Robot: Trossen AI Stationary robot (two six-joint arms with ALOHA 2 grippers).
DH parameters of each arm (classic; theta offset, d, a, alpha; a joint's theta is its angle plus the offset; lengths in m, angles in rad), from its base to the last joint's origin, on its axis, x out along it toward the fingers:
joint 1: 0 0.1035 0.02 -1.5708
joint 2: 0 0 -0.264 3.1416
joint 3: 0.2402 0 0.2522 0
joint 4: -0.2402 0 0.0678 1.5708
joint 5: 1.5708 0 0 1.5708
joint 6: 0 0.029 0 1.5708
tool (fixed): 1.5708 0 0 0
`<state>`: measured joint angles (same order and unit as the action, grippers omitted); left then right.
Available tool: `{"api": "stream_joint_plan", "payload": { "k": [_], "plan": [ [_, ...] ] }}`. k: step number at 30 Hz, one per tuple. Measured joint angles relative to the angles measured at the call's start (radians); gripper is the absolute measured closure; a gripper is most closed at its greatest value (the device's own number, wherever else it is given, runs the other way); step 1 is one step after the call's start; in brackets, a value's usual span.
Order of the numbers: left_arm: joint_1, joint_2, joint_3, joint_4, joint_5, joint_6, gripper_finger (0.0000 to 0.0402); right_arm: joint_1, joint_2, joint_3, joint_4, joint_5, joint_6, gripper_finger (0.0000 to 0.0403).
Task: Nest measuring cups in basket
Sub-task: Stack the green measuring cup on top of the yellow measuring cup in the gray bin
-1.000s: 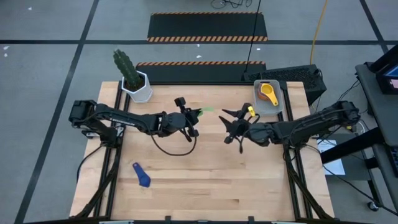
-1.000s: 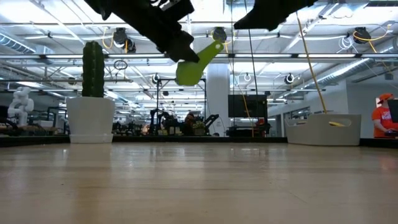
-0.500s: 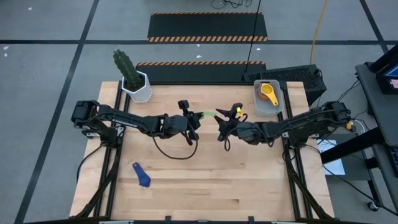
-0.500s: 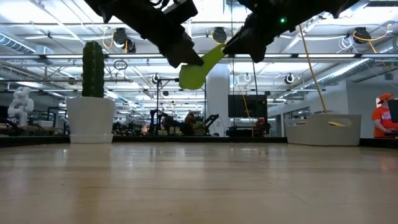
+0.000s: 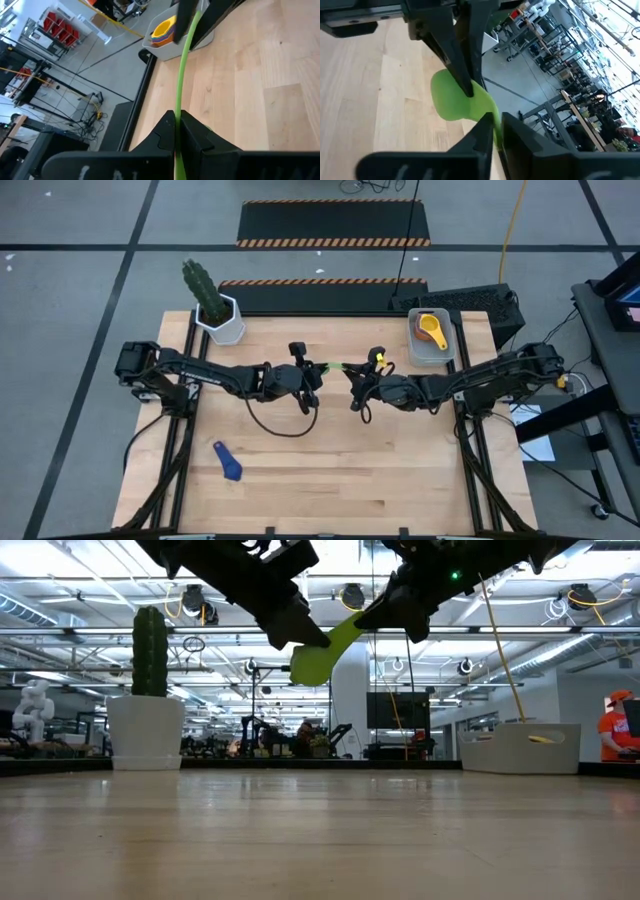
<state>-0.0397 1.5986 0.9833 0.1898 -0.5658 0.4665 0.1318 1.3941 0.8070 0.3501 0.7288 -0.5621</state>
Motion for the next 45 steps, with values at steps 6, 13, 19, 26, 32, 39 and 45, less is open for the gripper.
{"api": "stream_joint_plan", "payload": {
  "k": [6,13,19,26,32,39,45],
  "plan": [
    [-0.015,0.0,-0.001,0.008,-0.002,-0.001,0.0383,0.001,0.0,0.0,-0.037,-0.007,-0.005,0.0397],
    [-0.017,0.0,-0.001,0.062,0.037,-0.031,0.0321,-0.008,0.0,0.0,-0.053,-0.024,-0.029,0.0401],
    [-0.016,-0.019,0.0,0.048,0.04,-0.122,0.0252,0.009,0.0,0.0,-0.085,0.033,-0.025,0.0402],
    [-0.012,-0.159,0.001,-0.149,0.089,-0.232,0.0226,0.071,-0.018,-0.001,-0.144,0.13,0.034,0.0402],
    [0.007,-0.258,-0.001,-0.347,0.092,-0.349,0.0235,0.141,-0.05,0.004,-0.245,0.164,0.019,0.0402],
    [0.032,-0.275,0.001,-0.388,0.106,-0.38,0.0253,0.233,-0.147,0.003,-0.536,0.447,-0.096,0.0403],
    [0.041,-0.274,0.0,-0.388,0.147,-0.393,0.0254,0.209,-0.265,0.003,-0.815,0.532,-0.079,0.0403]
  ]
}}
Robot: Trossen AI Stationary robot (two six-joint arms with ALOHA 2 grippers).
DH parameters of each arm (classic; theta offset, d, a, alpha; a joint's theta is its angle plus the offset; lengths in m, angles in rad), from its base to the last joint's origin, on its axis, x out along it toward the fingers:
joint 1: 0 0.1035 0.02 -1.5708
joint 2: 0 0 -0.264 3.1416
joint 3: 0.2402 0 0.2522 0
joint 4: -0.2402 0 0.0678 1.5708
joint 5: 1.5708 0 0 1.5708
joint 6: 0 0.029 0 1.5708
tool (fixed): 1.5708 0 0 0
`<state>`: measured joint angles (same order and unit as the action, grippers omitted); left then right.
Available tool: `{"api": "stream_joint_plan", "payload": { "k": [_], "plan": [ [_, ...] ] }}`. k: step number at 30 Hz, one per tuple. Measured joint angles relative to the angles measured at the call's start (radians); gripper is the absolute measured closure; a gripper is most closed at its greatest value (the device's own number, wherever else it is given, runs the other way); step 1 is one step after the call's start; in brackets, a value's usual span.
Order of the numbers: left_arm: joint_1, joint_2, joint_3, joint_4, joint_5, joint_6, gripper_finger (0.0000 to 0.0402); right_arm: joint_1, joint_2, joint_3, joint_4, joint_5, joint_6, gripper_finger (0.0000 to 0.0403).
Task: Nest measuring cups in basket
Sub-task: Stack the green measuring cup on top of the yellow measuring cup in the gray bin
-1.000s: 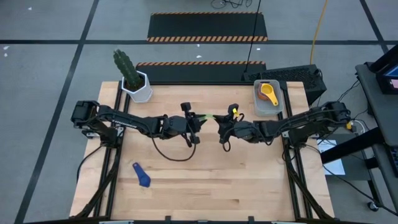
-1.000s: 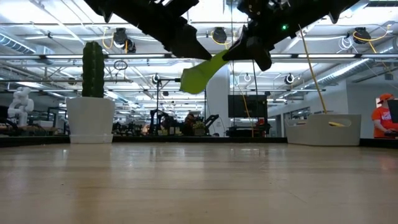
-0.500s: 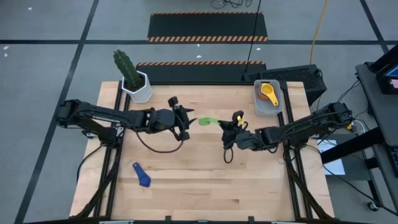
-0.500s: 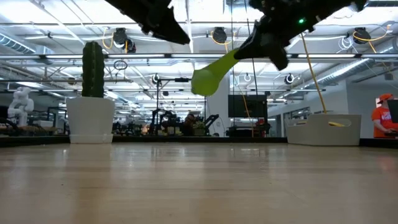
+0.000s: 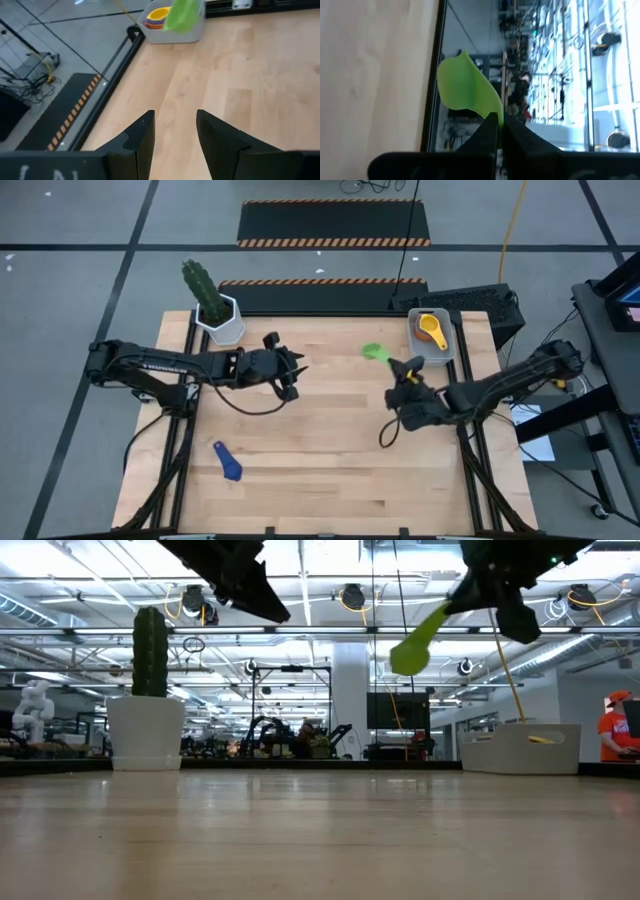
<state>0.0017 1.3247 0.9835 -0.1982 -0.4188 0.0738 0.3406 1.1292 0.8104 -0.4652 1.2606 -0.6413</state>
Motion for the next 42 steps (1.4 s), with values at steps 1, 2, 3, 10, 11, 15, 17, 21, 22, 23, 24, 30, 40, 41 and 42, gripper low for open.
{"api": "stream_joint_plan", "payload": {
  "k": [1,2,3,10,11,15,17,21,22,23,24,30,40,41,42],
  "plan": [
    [-0.001,0.0,0.0,0.0,0.006,0.0,0.0254,-0.009,-0.021,-0.003,-0.04,0.0,0.021,0.0403],
    [-0.004,0.0,0.0,-0.002,0.014,-0.001,0.0254,-0.021,-0.043,-0.007,-0.069,0.0,0.039,0.0403],
    [-0.004,0.0,0.0,-0.003,0.025,-0.002,0.0254,-0.033,-0.068,-0.012,-0.095,0.0,0.055,0.0403],
    [-0.01,0.0,0.0,-0.002,0.044,0.004,0.0254,-0.118,-0.245,-0.097,-0.156,-0.001,0.097,0.0403],
    [-0.01,0.0,0.0,-0.001,0.044,0.006,0.0254,-0.135,-0.269,-0.11,-0.153,0.0,0.086,0.0403],
    [-0.01,0.0,0.0,-0.001,0.044,0.013,0.0254,-0.216,-0.37,-0.169,-0.153,0.0,0.078,0.0403],
    [-0.01,0.0,0.0,0.0,0.044,0.021,0.0254,-0.261,-0.414,-0.198,-0.149,-0.001,0.085,0.0403],
    [-0.01,0.0,0.0,0.002,0.044,0.026,0.0254,-0.343,-0.487,-0.249,-0.143,-0.004,0.079,0.0403],
    [-0.01,0.0,0.0,0.003,0.044,0.029,0.0254,-0.363,-0.501,-0.259,-0.14,-0.004,0.08,0.0403],
    [-0.01,0.0,0.0,0.007,0.044,0.035,0.0254,-0.381,-0.513,-0.268,-0.137,-0.004,0.08,0.0403],
    [-0.009,0.0,0.0,0.014,0.044,0.04,0.0254,-0.399,-0.525,-0.277,-0.137,-0.005,0.08,0.0403],
    [-0.006,0.001,0.0,0.065,0.053,0.078,0.0254,-0.49,-0.558,-0.318,-0.137,-0.067,0.061,0.0403],
    [0.018,0.001,0.0,0.126,0.082,0.122,0.0254,-0.627,-0.598,-0.371,-0.031,-0.23,-0.204,0.0403],
    [0.021,0.001,0.0,0.128,0.09,0.126,0.0254,-0.639,-0.607,-0.371,-0.005,-0.243,-0.231,0.0403],
    [0.023,0.001,0.0,0.13,0.098,0.129,0.0254,-0.654,-0.614,-0.371,0.021,-0.251,-0.262,0.0403]
  ]
}}
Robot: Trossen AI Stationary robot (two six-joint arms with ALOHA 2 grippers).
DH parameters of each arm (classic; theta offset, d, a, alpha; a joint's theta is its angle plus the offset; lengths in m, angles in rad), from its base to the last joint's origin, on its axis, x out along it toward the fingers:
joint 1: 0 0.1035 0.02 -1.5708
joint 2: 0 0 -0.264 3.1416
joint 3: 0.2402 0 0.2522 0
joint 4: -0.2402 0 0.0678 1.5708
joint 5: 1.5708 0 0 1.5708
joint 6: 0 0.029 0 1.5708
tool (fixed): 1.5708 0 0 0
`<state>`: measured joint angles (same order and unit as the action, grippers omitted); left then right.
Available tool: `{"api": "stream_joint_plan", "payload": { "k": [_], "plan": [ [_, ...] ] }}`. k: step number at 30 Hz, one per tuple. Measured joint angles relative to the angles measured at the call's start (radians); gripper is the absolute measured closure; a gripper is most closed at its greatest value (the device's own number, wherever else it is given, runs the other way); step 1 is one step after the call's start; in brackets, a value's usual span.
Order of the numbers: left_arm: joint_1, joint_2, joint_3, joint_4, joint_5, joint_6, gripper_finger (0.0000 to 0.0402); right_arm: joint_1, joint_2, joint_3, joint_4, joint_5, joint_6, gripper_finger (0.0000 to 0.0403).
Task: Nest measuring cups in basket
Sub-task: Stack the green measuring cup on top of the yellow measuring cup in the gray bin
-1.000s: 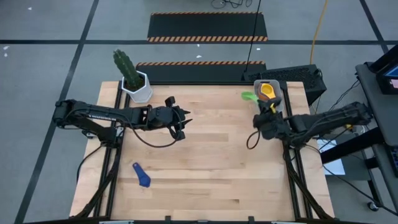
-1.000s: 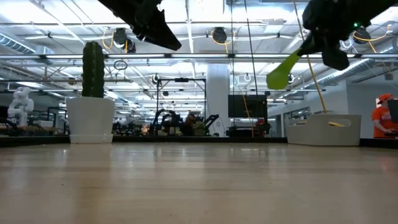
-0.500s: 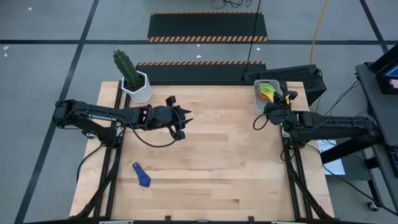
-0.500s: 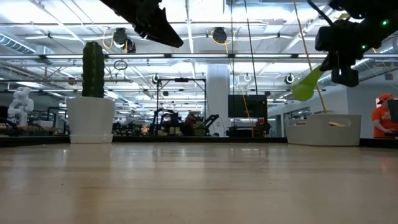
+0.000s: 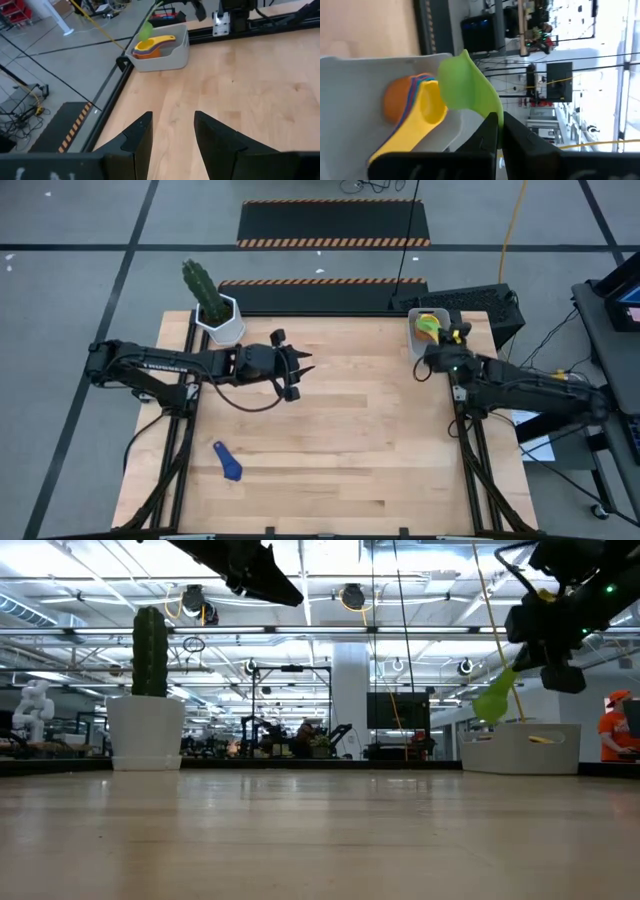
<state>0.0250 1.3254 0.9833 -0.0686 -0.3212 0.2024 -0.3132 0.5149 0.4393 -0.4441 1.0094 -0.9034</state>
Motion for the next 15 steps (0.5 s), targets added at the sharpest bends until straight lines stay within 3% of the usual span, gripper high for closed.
{"api": "stream_joint_plan", "payload": {
  "k": [6,15],
  "plan": [
    [0.009,0.0,0.0,0.018,0.011,0.013,0.0254,-0.141,-0.018,0.0,0.105,-0.126,-0.104,0.0401],
    [0.01,0.0,0.0,0.069,0.012,0.03,0.0254,-0.342,-0.018,-0.021,0.125,-0.335,-0.122,0.04]
  ]
}}
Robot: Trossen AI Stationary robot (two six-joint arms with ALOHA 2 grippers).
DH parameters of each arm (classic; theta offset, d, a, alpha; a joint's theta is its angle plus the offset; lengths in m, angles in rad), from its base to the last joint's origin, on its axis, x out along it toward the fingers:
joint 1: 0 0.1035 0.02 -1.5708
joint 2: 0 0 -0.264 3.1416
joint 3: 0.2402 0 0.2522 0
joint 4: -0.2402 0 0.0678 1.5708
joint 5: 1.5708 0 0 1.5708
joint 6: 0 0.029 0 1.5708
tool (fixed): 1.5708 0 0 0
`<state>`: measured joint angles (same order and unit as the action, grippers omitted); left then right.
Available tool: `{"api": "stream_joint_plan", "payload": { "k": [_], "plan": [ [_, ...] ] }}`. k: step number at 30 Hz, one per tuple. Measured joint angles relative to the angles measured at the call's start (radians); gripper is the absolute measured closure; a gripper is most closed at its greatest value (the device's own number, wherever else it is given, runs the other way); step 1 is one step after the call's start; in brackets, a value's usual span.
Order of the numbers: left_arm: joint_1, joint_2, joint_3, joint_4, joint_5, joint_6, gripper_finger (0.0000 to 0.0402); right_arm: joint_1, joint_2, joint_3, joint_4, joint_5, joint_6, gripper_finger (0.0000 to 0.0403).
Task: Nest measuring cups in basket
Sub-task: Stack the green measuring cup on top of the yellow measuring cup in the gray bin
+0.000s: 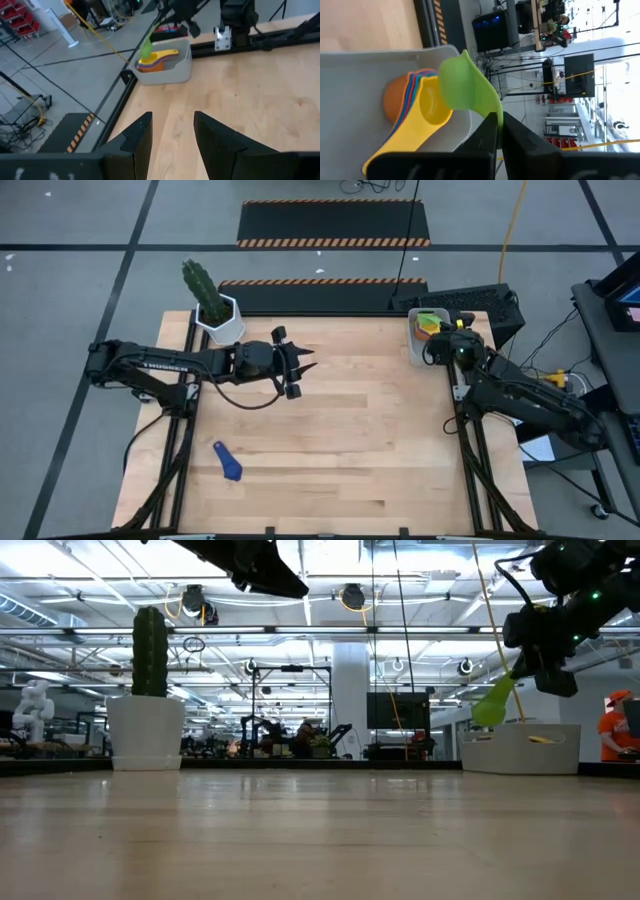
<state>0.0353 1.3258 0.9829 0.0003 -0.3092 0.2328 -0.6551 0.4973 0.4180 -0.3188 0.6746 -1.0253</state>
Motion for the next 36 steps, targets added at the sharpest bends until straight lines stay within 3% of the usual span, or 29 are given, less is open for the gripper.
{"api": "stream_joint_plan", "payload": {
  "k": [4,12,16,36],
  "plan": [
    [0.0,0.0,0.0,0.022,0.048,0.002,0.0254,-0.054,0.0,-0.015,0.001,-0.038,-0.011,0.0399],
    [0.0,0.0,0.0,0.023,0.051,0.014,0.0254,-0.084,0.001,-0.019,0.085,-0.056,0.016,0.0399],
    [0.0,0.0,0.0,0.021,0.051,0.021,0.0254,-0.107,0.02,-0.02,0.085,-0.127,0.006,0.0399],
    [0.003,0.0,0.0,0.017,0.05,0.018,0.0254,-0.137,0.053,-0.046,0.116,-0.122,-0.061,0.0399]
  ]
}}
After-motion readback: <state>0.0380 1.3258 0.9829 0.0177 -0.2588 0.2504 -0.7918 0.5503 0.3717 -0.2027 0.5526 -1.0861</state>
